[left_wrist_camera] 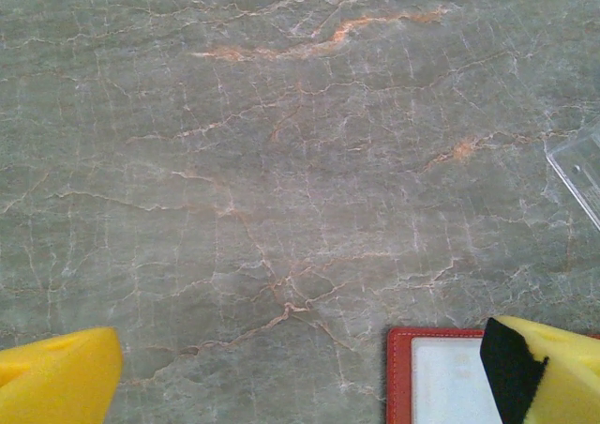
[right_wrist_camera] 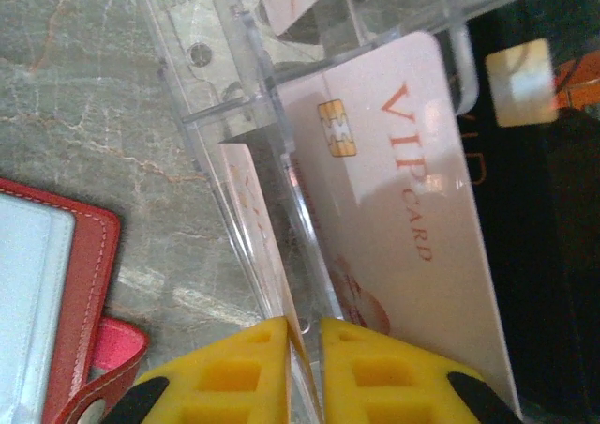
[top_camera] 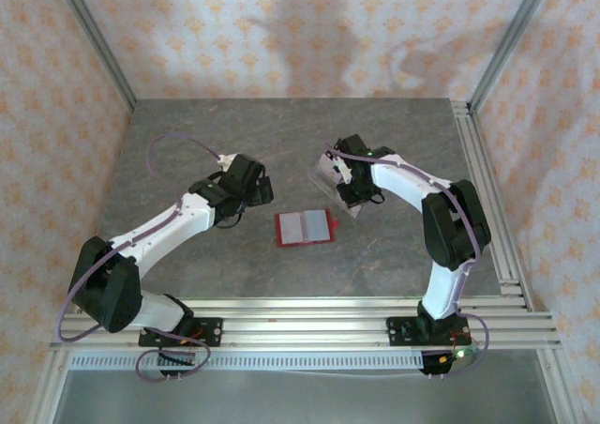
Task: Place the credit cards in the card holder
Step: Pick up the credit card from the storage box.
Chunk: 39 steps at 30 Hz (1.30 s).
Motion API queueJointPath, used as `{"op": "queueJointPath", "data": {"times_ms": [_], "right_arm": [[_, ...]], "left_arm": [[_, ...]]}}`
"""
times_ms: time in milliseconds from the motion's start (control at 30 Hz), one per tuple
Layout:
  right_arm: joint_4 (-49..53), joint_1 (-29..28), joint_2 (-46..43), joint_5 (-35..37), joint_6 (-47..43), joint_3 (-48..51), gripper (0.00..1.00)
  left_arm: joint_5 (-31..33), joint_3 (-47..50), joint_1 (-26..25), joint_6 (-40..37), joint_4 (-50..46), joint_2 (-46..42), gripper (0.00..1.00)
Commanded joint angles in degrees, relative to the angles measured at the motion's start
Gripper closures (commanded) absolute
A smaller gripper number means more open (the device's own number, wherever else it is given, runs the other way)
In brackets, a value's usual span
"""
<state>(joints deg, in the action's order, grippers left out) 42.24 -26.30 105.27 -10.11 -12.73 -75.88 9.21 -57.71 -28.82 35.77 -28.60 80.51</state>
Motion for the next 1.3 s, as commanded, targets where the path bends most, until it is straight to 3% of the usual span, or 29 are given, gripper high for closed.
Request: {"op": "queueJointPath", "data": {"times_ms": [0,733,1100,1267], "right_arm": [[2.1,0.0,0.9,-0.7,0.0,-1.7,0.87],[4.3,0.0,-1.0,-2.5,0.7,-4.0,1.0],[5.3,0.0,-8.6,-11.5,6.3,-6.8,1.0],[-4.5,0.0,-14.4,-20.3,15.9,0.0,1.0]], "left_arm": [[0.0,-1.4,0.4,-0.4,0.4,0.6,0.0],[-0.3,-1.7,0.4,-1.0,0.0,1.0,0.0],[0.9,1.6,0.4,-6.0,1.4,-0.2,0.0],[-4.1,3.6,0.2,-8.5,1.6,0.2,0.0]]}}
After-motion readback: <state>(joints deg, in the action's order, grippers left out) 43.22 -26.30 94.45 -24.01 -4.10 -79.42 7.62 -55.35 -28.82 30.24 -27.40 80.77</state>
